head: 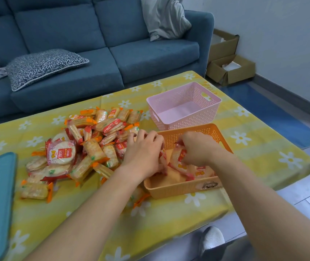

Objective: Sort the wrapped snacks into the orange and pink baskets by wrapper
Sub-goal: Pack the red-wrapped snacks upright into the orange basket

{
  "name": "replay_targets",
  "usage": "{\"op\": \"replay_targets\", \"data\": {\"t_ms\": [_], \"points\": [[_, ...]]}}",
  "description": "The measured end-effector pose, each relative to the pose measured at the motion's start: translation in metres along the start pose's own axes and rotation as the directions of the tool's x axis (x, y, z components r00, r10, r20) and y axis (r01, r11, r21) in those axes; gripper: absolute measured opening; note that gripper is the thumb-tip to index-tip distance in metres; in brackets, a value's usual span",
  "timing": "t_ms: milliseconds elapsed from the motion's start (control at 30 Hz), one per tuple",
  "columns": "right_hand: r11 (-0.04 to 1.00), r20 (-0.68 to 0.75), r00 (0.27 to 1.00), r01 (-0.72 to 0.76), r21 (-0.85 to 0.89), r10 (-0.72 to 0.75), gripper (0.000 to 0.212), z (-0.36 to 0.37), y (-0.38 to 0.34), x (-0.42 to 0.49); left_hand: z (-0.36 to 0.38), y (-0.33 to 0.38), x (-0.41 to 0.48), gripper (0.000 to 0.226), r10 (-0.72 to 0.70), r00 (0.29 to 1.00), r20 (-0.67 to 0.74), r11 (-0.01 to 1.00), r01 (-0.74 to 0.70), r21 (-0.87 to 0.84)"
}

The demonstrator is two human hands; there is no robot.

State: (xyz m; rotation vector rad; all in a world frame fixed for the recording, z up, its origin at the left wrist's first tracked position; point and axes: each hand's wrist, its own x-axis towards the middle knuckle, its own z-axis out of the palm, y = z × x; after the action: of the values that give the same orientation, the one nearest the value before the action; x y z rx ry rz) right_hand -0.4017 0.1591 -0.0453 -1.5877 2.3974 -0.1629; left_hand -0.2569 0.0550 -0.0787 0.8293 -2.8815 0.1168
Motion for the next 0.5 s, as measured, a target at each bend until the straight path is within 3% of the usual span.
{"op": "replay_targets", "data": {"t_ms": [100,200,333,500], "points": [[0.993,-0.1,0.992,0.083,0.081,-0.075,0.039,-0.004,-0.001,0.0,0.001,-0.001,0.0,0.044,-0.032,0.999,0.012,0.999,0.032,-0.018],[0.991,-0.197,0.973,0.131,0.037,-0.121,0.034,0.007,-0.007,0.002,-0.001,-0.002,0.0,0.062,-0.077,0.994,0.079,0.995,0.082,-0.062],[0.977,-0.124,0.977,0.186,0.101,-0.173,0.035,0.019,-0.009,0.005,-0.006,-0.001,-0.002,0.067,-0.128,0.988,0.089,0.972,0.142,-0.186],[0.849,-0.173,0.983,0.146,0.508,-0.066,0.039,0.033,-0.01,0.011,-0.005,0.002,-0.005,0.092,-0.085,0.992,0.093,0.949,0.109,-0.295]]}}
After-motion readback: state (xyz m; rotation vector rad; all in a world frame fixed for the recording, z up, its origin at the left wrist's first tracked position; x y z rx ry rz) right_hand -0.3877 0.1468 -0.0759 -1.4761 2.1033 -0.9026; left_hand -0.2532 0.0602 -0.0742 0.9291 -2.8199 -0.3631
